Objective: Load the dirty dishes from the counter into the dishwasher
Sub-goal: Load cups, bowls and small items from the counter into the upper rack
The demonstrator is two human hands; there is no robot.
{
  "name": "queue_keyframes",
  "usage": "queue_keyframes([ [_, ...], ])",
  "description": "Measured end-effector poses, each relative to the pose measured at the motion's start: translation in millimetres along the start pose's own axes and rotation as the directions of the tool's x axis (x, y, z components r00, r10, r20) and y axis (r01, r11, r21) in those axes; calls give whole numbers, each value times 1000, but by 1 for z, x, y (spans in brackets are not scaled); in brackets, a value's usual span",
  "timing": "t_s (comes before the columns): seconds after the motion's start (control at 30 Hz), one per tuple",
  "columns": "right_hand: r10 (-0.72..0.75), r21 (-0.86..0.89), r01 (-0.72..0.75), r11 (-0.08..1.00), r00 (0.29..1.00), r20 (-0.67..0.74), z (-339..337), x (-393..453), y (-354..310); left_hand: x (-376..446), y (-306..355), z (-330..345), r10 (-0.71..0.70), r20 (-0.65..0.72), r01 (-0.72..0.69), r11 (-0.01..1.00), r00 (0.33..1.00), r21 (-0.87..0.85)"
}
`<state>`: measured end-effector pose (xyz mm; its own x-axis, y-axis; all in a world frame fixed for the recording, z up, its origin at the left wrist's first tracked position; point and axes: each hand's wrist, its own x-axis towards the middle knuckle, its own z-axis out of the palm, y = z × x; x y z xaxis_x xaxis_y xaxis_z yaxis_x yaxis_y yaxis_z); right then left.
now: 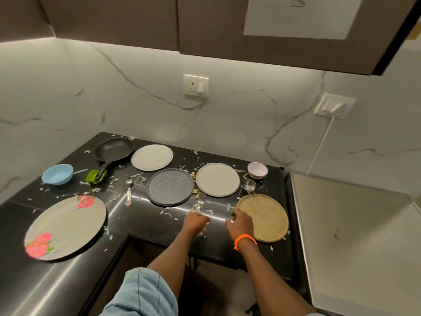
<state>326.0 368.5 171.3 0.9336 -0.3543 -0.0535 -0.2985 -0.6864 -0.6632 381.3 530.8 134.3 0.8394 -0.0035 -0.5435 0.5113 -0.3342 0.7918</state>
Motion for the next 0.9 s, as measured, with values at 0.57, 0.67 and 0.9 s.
queue_keyframes([
  [0.57,-206,56,199,979,939,277,120,60,-109,46,-31,-132,-212,-251,151,959,945,-241],
  [0.67,-272,70,264,962,898,347,141,70,-138,42,-30,-161,-232,-325,142,950,917,-277],
  [0.9,-388,121,378,918,790,475,182,61,-194,34,-48,-225,-310,-459,150,924,833,-351],
])
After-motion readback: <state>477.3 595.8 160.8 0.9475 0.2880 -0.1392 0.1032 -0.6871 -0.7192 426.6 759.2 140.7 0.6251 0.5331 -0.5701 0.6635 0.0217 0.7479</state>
